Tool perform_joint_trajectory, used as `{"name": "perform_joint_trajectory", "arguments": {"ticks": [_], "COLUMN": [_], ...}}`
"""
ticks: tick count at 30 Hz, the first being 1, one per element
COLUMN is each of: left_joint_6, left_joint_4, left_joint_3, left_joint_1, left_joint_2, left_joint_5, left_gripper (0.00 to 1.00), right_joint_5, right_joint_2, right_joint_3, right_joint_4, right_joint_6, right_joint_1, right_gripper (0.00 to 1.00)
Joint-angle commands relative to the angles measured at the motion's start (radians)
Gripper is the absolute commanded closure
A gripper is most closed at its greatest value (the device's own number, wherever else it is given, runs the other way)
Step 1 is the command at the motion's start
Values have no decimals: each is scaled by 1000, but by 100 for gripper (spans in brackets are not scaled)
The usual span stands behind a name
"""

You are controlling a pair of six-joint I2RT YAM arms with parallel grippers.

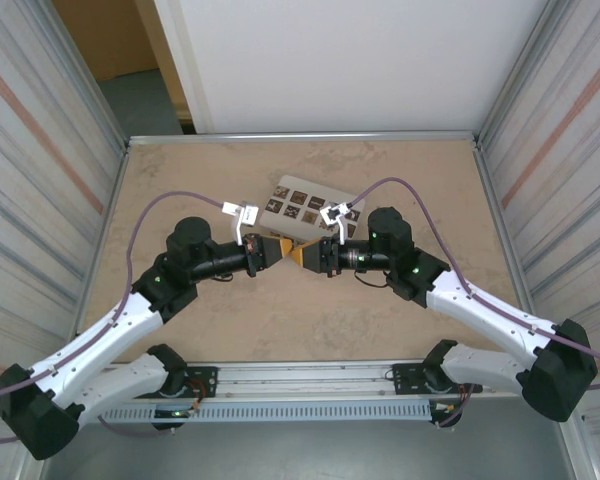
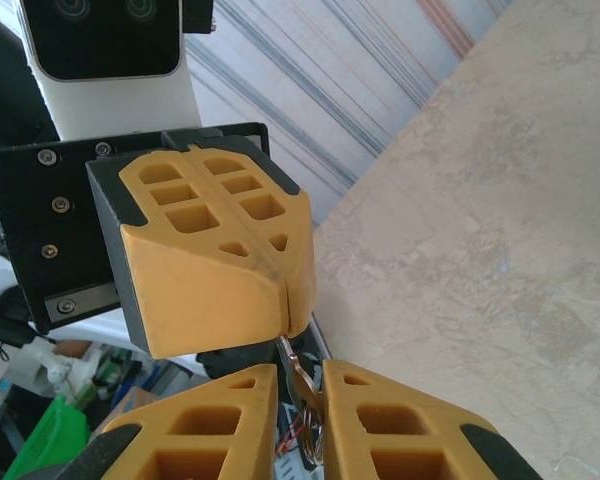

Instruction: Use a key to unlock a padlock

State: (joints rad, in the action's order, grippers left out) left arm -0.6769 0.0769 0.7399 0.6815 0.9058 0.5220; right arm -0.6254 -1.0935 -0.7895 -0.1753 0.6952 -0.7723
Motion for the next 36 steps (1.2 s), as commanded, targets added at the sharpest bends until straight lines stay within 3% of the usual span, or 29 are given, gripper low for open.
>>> {"name": "perform_joint_trajectory", "arguments": {"ticks": [1,9,18,21,23,29,36], "left_joint_6": [-5,-9,-9,-5,1,73,148], "left_joint_4": [31,39,33,22,4,-148,-343], "left_joint_3": [-13,-20,-31,-38,-39,-24,-57], "left_joint_1": [-4,-4,-5,-8,-11,-12,-12], "left_joint_2": [-21,-23,-45,-62,-75,-121,-157], "left_joint_5": [-23,-31,-66,-82,-99,-191,-377], "left_gripper": [100,100,100,90,75,44,25], "right_joint_5": [-4,-2,21,42,52,53,4], "right_joint_2": [0,0,7,13,15,23,-7], "right_joint_3": [-1,2,3,-8,-17,-49,-47], "right_joint_4": [-4,2,33,76,114,232,287], "right_joint_6": [-10,-8,-18,-42,-64,-141,-194], "right_joint_1": [-8,-9,-9,-7,0,61,206], "right_gripper": [83,86,98,100,100,100,100]}}
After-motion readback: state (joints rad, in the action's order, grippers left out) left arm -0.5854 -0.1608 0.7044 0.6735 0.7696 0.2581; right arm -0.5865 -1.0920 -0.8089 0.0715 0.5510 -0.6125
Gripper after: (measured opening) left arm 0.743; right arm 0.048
